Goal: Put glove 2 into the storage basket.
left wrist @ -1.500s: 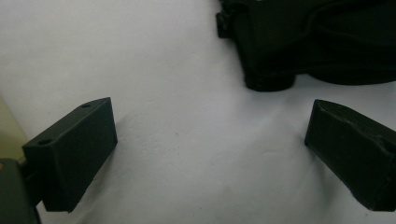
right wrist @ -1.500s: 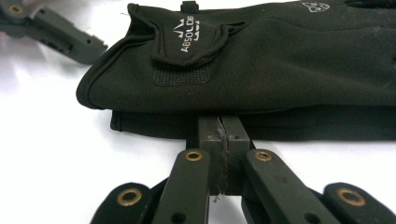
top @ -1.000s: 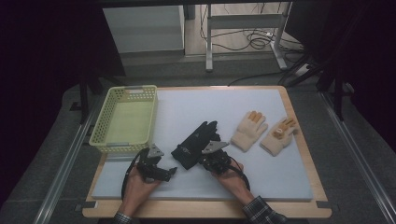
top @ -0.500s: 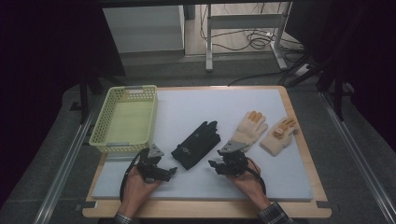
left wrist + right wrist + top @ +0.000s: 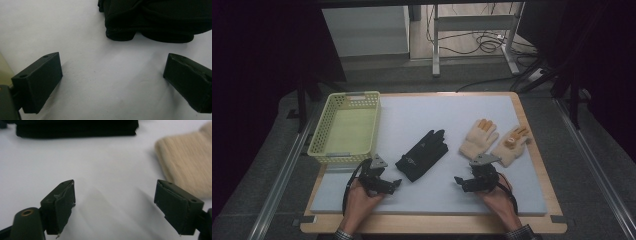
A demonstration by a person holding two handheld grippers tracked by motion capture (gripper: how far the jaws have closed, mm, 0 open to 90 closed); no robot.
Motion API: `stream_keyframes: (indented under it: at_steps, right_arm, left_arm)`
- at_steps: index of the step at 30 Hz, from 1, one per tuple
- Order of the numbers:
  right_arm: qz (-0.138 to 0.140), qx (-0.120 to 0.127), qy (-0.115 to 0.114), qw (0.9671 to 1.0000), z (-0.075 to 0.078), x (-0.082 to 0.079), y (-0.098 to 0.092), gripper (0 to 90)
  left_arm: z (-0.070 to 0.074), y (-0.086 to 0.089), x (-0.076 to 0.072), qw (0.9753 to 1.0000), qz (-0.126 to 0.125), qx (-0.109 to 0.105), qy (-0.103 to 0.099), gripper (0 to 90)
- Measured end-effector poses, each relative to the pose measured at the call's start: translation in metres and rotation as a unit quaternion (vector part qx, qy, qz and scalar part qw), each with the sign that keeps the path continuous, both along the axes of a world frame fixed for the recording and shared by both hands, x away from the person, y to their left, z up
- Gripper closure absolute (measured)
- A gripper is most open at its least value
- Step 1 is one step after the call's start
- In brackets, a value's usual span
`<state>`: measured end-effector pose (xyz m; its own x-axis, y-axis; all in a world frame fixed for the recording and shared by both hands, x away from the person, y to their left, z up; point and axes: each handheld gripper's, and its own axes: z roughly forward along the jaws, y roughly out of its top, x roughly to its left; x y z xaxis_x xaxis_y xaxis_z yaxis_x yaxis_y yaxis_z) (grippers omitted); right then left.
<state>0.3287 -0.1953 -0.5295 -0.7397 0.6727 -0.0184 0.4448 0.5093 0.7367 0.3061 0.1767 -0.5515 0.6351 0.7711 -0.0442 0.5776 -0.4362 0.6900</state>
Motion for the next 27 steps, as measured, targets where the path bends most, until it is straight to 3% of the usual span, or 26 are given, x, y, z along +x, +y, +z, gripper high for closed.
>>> stream_keyframes:
  at_steps: [8, 21, 27]
  right_arm:
    - [-0.003, -0.022, 0.002, 0.9997, -0.0044, 0.0002, -0.0014, 14.0]
    - [-0.004, -0.019, 0.001, 0.9998, -0.0053, -0.0001, -0.0017, 14.0]
    - [-0.004, -0.019, 0.000, 0.9998, -0.0053, -0.0001, -0.0017, 14.0]
  left_arm:
    - [-0.0001, 0.0001, -0.0001, 1.0000, 0.000, -0.001, -0.001, 1.9]
    - [0.0005, 0.0002, 0.0004, 1.0000, -0.002, 0.001, 0.001, 2.2]
    - [0.0037, -0.0004, 0.0023, 0.9999, -0.010, 0.007, 0.012, 2.2]
